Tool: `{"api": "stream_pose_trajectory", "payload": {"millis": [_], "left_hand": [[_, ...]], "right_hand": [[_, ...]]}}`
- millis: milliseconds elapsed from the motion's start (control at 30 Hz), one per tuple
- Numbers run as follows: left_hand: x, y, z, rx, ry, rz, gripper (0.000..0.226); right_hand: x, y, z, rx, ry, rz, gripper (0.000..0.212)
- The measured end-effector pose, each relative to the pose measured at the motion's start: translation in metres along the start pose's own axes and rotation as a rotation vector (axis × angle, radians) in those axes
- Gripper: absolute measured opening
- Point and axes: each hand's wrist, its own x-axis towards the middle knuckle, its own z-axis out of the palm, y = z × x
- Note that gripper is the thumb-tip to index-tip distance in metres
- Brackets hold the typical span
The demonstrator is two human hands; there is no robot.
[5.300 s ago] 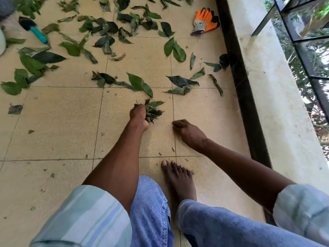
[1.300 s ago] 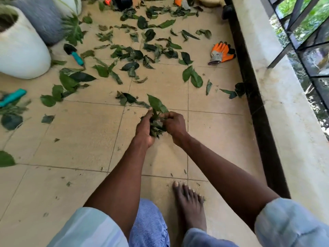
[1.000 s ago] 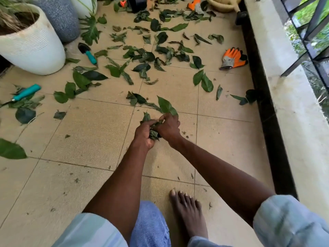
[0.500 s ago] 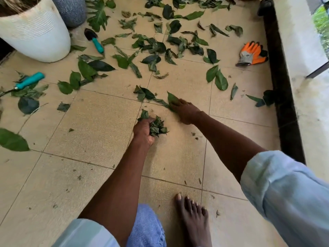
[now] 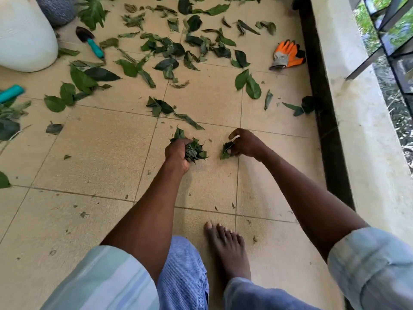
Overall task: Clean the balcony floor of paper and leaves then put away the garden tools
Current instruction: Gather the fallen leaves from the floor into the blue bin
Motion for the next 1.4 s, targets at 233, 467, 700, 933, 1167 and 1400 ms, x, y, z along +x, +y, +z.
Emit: {"api": "stream_pose_trajectory", "payload": {"millis": [233,467,700,933,1167,1400], "left_hand": [[-0.009,-0.002,0.009,0.021,-0.035,0.007,0.02],[-0.008,0.002,0.003,0.017,-0.021,-0.006,0.017],[-0.012,0.0,0.011,0.021,-0.044,0.001,0.035],[-0.013,0.006,0.002,-0.009,-0.021,0.023,0.027],[-0.003,0.018,-0.022,-0.005,0.046,0.045,0.017],[0.0,0.033,-0.047,-0.03,0.116,0.07,0.034]], "right_hand": [[-0.018,0.011,0.032,-0.535,0.09,-0.157,0.047],[-0.1,-0.062,0.041,-0.684,0.144,-0.26,0.026],[-0.05,0.027,0.067,-0.722,0.145,-0.366,0.028],[-0.054,0.03,0.071,-0.676,0.175,-0.437,0.03],[0.002,-0.034,0.06,-0.24,0.23,-0.265,0.029],[0.035,-0.013,0.079,-0.542,0.258,-0.122,0.036]]}}
